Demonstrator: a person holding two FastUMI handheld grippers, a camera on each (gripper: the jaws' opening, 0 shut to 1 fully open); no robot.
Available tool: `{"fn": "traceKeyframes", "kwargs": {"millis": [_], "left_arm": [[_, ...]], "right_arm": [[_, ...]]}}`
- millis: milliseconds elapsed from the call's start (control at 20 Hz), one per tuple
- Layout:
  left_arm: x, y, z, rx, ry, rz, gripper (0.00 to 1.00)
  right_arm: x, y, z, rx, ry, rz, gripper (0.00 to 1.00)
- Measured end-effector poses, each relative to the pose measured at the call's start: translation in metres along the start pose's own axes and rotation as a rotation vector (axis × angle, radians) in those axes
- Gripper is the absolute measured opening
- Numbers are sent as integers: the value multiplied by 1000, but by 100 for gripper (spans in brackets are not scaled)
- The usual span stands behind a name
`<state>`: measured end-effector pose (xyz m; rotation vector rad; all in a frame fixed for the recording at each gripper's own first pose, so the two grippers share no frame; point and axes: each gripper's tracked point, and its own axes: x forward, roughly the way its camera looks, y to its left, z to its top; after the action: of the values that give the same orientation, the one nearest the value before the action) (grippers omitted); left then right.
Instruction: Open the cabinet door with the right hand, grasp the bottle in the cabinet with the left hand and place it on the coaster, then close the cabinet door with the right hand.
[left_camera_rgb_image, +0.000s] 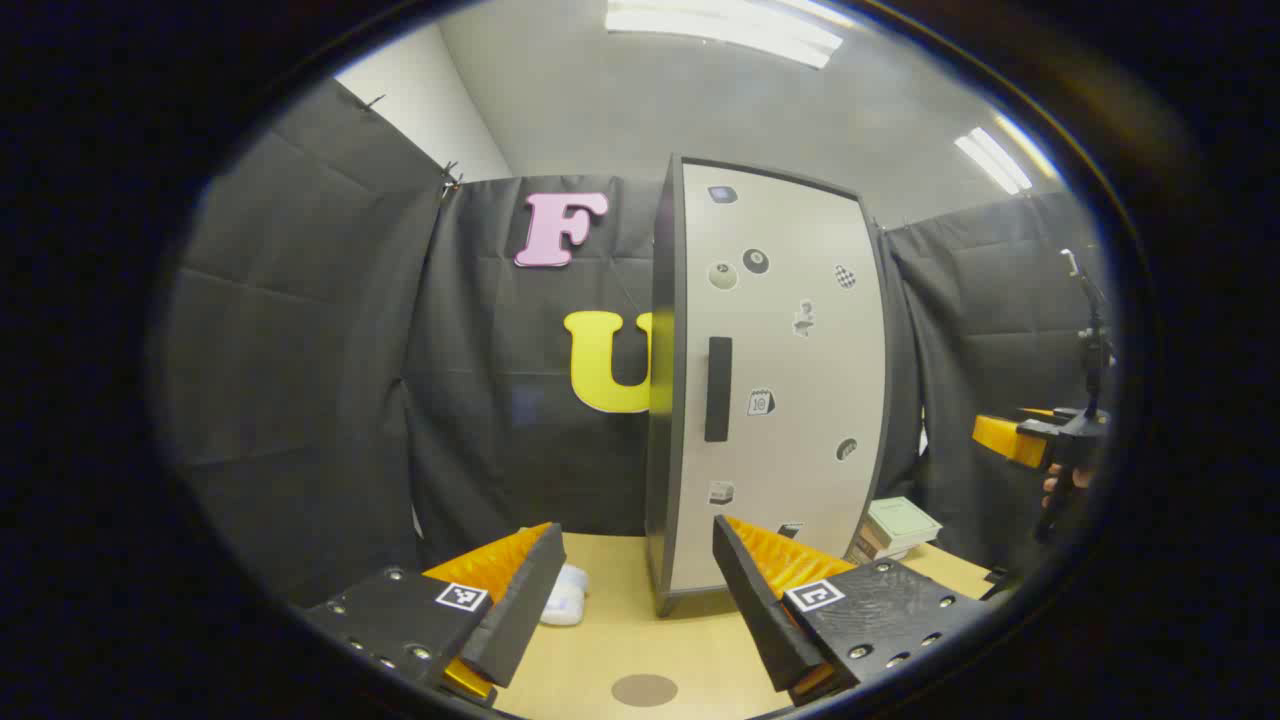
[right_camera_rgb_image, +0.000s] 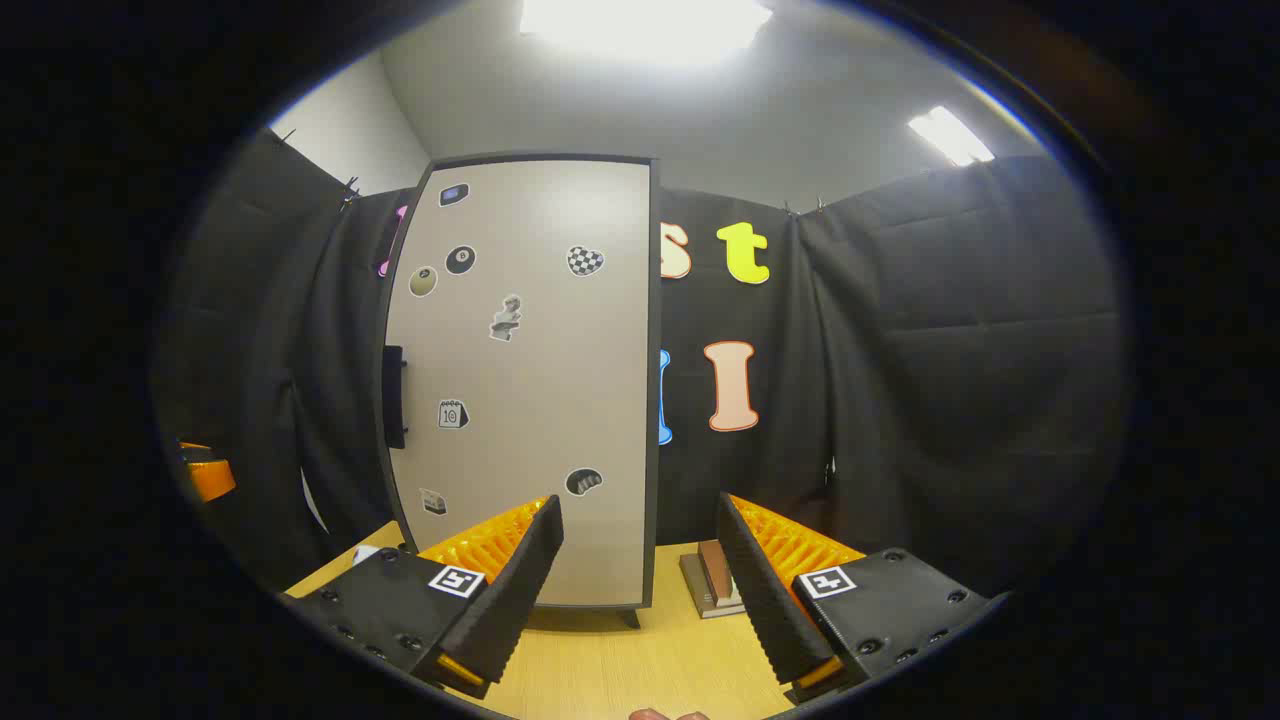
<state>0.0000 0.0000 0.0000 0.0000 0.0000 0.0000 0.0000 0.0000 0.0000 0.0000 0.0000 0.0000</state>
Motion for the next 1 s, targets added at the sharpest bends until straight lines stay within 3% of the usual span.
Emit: {"fn": "traceKeyframes", "kwargs": {"millis": [850, 1000], "left_arm": [[-2, -1, -15, -10, 15, -25, 92], [-4, 4, -18, -18, 19, -13, 92]], "right_arm": [[0, 27, 9, -8, -3, 63, 97], [2, 39, 14, 24, -7, 103, 98]]}}
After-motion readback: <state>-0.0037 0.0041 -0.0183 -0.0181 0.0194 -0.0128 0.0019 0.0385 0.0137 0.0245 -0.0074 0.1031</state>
